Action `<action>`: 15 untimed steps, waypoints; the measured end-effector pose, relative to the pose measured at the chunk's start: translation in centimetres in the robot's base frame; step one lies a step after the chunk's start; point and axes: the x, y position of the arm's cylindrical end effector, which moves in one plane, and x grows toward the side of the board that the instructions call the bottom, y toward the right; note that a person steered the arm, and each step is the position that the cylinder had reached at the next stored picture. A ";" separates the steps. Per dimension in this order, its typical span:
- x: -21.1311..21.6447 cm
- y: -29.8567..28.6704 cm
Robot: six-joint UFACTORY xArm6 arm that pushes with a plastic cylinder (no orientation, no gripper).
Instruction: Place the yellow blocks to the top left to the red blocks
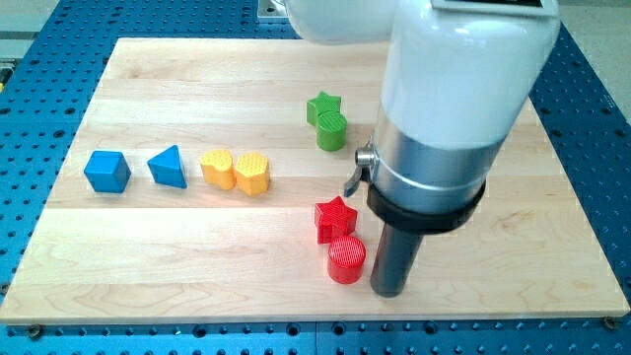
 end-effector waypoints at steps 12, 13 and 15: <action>-13.4 -18.5; -15.2 -17.4; -23.0 -19.3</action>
